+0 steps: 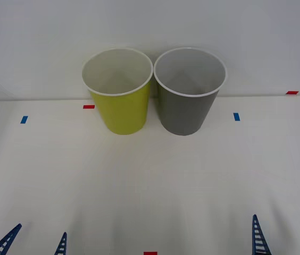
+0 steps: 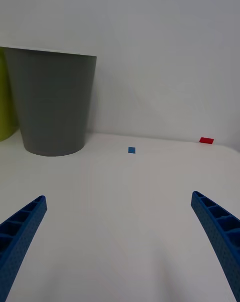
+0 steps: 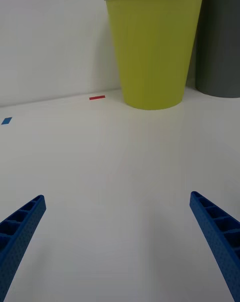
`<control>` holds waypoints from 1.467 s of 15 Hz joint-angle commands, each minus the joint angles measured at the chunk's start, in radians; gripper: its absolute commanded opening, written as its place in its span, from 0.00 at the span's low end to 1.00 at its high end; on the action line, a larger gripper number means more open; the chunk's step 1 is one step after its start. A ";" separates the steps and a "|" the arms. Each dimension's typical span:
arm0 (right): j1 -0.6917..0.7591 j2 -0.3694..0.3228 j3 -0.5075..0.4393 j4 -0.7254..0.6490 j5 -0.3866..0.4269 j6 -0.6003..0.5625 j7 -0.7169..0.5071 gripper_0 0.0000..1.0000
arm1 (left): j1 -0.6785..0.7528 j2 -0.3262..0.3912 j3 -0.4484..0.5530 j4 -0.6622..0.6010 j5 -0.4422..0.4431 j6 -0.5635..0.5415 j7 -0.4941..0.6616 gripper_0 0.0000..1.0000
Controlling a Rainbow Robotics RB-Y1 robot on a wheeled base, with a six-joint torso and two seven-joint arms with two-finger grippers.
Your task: Put cans in the gray bin and PET bottles in the light green bin.
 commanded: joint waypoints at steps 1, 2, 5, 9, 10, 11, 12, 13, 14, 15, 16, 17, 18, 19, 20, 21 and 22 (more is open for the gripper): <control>0.003 -0.001 -0.002 -0.002 -0.003 -0.001 0.002 1.00 | 0.000 0.000 0.000 0.000 0.000 0.000 0.000 1.00; 0.003 -0.001 -0.002 -0.002 -0.003 -0.001 0.002 1.00 | 0.000 0.000 0.000 0.000 0.000 0.000 0.000 1.00; 0.003 -0.001 -0.002 -0.002 -0.003 -0.001 0.002 1.00 | 0.000 0.000 0.000 0.000 0.000 0.000 0.000 1.00; 0.003 -0.001 -0.002 -0.002 -0.003 -0.001 0.002 1.00 | 0.000 0.000 0.000 0.000 0.000 0.000 0.000 1.00; 0.003 -0.001 -0.002 -0.002 -0.003 -0.001 0.002 1.00 | 0.000 0.000 0.000 0.000 0.000 0.000 0.000 1.00; 0.003 -0.001 -0.002 -0.002 -0.003 -0.001 0.002 1.00 | 0.000 0.000 0.000 0.000 0.000 0.000 0.000 1.00; 0.003 -0.001 -0.002 -0.002 -0.003 -0.001 0.002 1.00 | 0.000 0.000 0.000 0.000 0.000 0.000 0.000 1.00; 0.003 -0.001 -0.002 -0.002 -0.003 -0.001 0.002 1.00 | 0.000 0.000 0.000 0.000 0.000 0.000 0.000 1.00; 0.003 -0.001 -0.002 -0.002 -0.003 -0.001 0.002 1.00 | 0.000 0.000 0.000 0.000 0.000 0.000 0.000 1.00; 0.003 -0.001 -0.002 -0.002 -0.003 -0.001 0.002 1.00 | 0.000 0.000 0.000 0.000 0.000 0.000 0.000 1.00; 0.003 -0.001 -0.002 -0.002 -0.003 -0.001 0.002 1.00 | 0.000 0.000 0.000 0.000 0.000 0.000 0.000 1.00; 0.003 -0.001 -0.002 -0.002 -0.003 -0.001 0.002 1.00 | 0.000 0.000 0.000 0.000 0.000 0.000 0.000 1.00; 0.003 -0.001 -0.002 -0.002 -0.003 -0.001 0.002 1.00 | 0.000 0.000 0.000 0.000 0.000 0.000 0.000 1.00; 0.003 -0.001 -0.002 -0.002 -0.003 -0.001 0.002 1.00 | 0.000 0.000 0.000 0.000 0.000 0.000 0.000 1.00; 0.003 -0.001 -0.002 -0.002 -0.003 -0.001 0.002 1.00 | 0.000 0.000 0.000 0.000 0.000 0.000 0.000 1.00; 0.003 -0.001 -0.002 -0.002 -0.003 -0.001 0.002 1.00 | 0.000 0.000 0.000 0.000 0.000 0.000 0.000 1.00; 0.003 -0.001 -0.002 -0.002 -0.003 -0.001 0.002 1.00 | 0.000 0.000 0.000 0.000 0.000 0.000 0.000 1.00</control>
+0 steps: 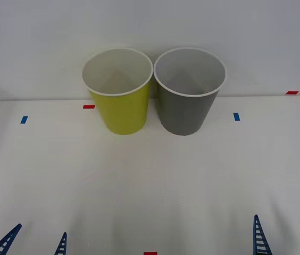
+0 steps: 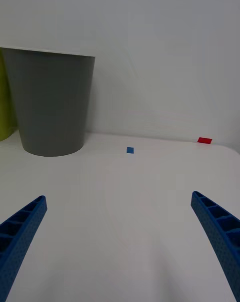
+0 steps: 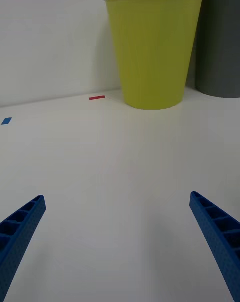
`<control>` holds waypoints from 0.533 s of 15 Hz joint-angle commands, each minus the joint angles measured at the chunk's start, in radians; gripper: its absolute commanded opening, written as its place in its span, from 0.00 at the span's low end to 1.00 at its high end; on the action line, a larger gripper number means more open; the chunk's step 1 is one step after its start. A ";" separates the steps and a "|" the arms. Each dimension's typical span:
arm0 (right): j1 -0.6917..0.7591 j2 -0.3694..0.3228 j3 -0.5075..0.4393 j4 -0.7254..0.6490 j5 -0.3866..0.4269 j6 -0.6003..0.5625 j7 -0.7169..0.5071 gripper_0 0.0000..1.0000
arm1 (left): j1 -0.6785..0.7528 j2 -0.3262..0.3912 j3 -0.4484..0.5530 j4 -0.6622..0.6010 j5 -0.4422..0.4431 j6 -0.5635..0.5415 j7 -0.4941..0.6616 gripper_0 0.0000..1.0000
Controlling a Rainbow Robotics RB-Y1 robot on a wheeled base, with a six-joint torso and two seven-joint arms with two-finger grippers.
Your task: Put cans in the gray bin and PET bottles in the light green bin.
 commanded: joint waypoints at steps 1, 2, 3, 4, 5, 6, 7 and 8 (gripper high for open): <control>0.000 0.000 0.000 0.000 0.000 0.000 0.000 1.00 | 0.000 0.000 0.000 0.000 0.000 0.000 0.000 1.00; 0.000 0.000 0.000 0.000 0.000 0.000 0.000 1.00 | 0.000 0.000 0.000 0.000 0.000 0.000 0.000 1.00; 0.000 0.000 0.000 0.000 0.000 0.000 0.000 1.00 | 0.000 0.000 0.000 0.000 0.000 0.000 0.000 1.00; 0.000 0.000 0.000 0.000 0.000 0.000 0.000 1.00 | 0.000 0.000 0.000 0.000 0.000 0.000 0.000 1.00; 0.000 0.000 0.000 0.000 0.000 0.000 0.000 1.00 | 0.000 0.000 0.000 0.000 0.000 0.000 0.000 1.00; 0.000 0.000 0.000 0.000 0.000 0.000 0.000 1.00 | 0.000 0.000 0.000 0.000 0.000 0.000 0.000 1.00; 0.000 0.000 0.000 0.000 0.000 0.000 0.000 1.00 | 0.000 0.000 0.000 0.000 0.000 0.000 0.000 1.00; 0.000 0.000 0.000 0.000 0.000 0.000 0.000 1.00 | 0.000 0.000 0.000 0.000 0.000 0.000 0.000 1.00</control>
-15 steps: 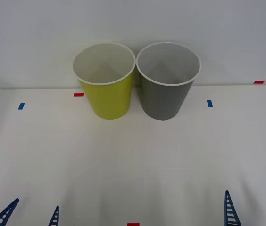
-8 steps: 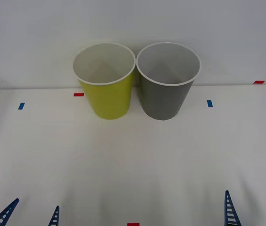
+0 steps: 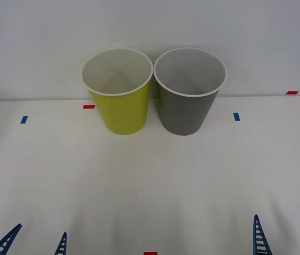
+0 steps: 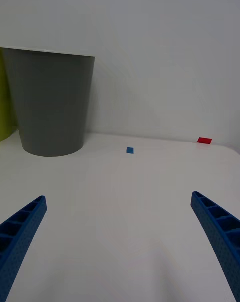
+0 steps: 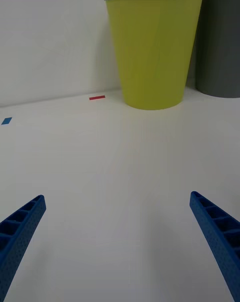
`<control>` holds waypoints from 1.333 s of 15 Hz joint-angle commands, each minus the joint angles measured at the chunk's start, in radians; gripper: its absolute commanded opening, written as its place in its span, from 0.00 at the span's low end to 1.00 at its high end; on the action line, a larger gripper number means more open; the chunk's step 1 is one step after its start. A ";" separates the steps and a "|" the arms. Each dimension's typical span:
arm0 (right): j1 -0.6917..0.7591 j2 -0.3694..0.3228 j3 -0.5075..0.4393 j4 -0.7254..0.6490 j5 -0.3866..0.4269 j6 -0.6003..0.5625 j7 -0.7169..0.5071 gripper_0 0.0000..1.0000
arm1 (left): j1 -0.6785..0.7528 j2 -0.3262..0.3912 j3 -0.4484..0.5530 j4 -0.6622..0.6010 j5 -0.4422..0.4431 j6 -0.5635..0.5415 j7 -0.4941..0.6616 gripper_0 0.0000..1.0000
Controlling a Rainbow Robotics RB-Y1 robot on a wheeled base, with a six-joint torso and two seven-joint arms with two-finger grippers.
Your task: Put cans in the gray bin and PET bottles in the light green bin.
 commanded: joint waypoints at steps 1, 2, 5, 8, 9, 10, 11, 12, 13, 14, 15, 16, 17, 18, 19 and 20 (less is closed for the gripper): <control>0.000 0.000 0.000 0.000 0.000 0.000 0.000 1.00 | 0.000 0.000 0.000 0.000 0.000 0.000 0.000 1.00; 0.000 0.000 0.000 0.000 0.000 0.000 0.000 1.00 | 0.000 0.000 0.000 0.000 0.000 0.000 0.000 1.00; 0.000 0.000 0.000 0.000 0.000 0.000 0.000 1.00 | 0.000 0.000 0.000 0.000 0.000 0.000 0.000 1.00; 0.000 0.000 0.000 0.000 0.000 0.000 0.000 1.00 | 0.000 0.000 0.000 0.000 0.000 0.000 0.000 1.00; 0.000 0.000 0.000 0.000 0.000 0.000 0.000 1.00 | 0.000 0.000 0.000 0.000 0.000 0.000 0.000 1.00; 0.000 0.000 0.000 0.000 0.000 0.000 0.000 1.00 | 0.000 0.000 0.000 0.000 0.000 0.000 0.000 1.00; 0.000 0.000 0.000 0.000 0.000 0.000 0.000 1.00 | 0.000 0.000 0.000 0.000 0.000 0.000 0.000 1.00; 0.000 0.000 0.000 0.000 0.000 0.000 0.000 1.00 | 0.000 0.000 0.000 0.000 0.000 0.000 0.000 1.00; 0.000 0.000 0.000 0.000 0.000 0.000 0.000 1.00 | 0.000 0.000 0.000 0.000 0.000 0.000 0.000 1.00; 0.000 0.000 0.000 0.000 0.000 0.000 0.000 1.00 | 0.000 0.000 0.000 0.000 0.000 0.000 0.000 1.00; 0.000 0.000 0.000 0.000 0.000 0.000 0.000 1.00 | 0.000 0.000 0.000 0.000 0.000 0.000 0.000 1.00; 0.000 0.000 0.000 0.000 0.000 0.000 0.000 1.00 | 0.000 0.000 0.000 0.000 0.000 0.000 0.000 1.00; 0.000 0.000 0.000 0.000 0.000 0.000 0.000 1.00 | 0.000 0.000 0.000 0.000 0.000 0.000 0.000 1.00; 0.000 0.000 0.000 0.000 0.000 0.000 0.000 1.00 | 0.000 0.000 0.000 0.000 0.000 0.000 0.000 1.00; 0.000 0.000 0.000 0.000 0.000 0.000 0.000 1.00 | 0.000 0.000 0.000 0.000 0.000 0.000 0.000 1.00; 0.000 0.000 0.000 0.000 0.000 0.000 0.000 1.00 | 0.000 0.000 0.000 0.000 0.000 0.000 0.000 1.00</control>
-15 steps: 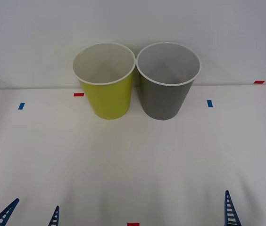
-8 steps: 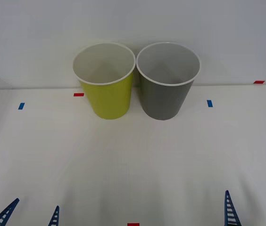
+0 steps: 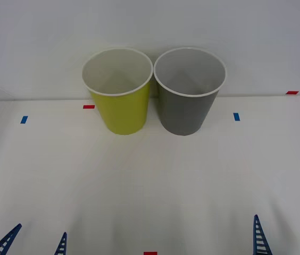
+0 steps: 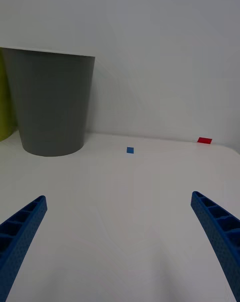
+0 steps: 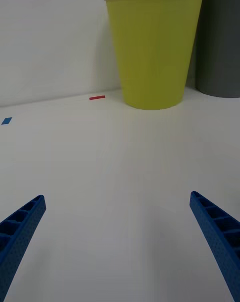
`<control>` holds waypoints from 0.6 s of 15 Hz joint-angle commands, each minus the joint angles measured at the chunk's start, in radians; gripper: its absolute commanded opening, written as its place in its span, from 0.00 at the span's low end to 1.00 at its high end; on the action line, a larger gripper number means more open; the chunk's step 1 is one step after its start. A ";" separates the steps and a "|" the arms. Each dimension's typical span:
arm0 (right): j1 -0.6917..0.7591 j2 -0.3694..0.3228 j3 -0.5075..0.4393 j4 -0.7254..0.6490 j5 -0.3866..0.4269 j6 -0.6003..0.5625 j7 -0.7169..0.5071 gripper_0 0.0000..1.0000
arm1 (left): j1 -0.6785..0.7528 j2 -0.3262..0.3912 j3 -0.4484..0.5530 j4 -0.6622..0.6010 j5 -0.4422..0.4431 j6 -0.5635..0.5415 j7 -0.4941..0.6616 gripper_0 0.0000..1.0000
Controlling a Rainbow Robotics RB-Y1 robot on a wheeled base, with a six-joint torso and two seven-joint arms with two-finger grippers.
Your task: Put cans in the gray bin and PET bottles in the light green bin.
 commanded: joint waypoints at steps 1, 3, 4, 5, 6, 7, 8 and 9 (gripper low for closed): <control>0.000 0.000 0.000 0.000 0.000 0.000 0.000 1.00 | 0.000 0.000 0.000 0.000 0.000 0.000 0.000 1.00; 0.000 0.000 0.000 0.000 0.000 0.000 0.000 1.00 | 0.000 0.000 0.000 0.000 0.000 0.000 0.000 1.00; 0.000 0.000 0.000 0.000 0.000 0.000 0.000 1.00 | 0.000 0.000 0.000 0.000 0.000 0.000 0.000 1.00; 0.000 0.000 0.000 0.000 0.000 0.000 0.000 1.00 | 0.000 0.000 0.000 0.000 0.000 0.000 0.000 1.00; 0.000 0.000 0.000 0.000 0.000 0.000 0.000 1.00 | 0.000 0.000 0.000 0.000 0.000 0.000 0.000 1.00; 0.000 0.000 0.000 0.000 0.000 0.000 0.000 1.00 | 0.000 0.000 0.000 0.000 0.000 0.000 0.000 1.00; 0.000 0.000 0.000 0.000 0.000 0.000 0.000 1.00 | 0.000 0.000 0.000 0.000 0.000 0.000 0.000 1.00; 0.000 0.000 0.000 0.000 0.000 0.000 0.000 1.00 | 0.000 0.000 0.000 0.000 0.000 0.000 0.000 1.00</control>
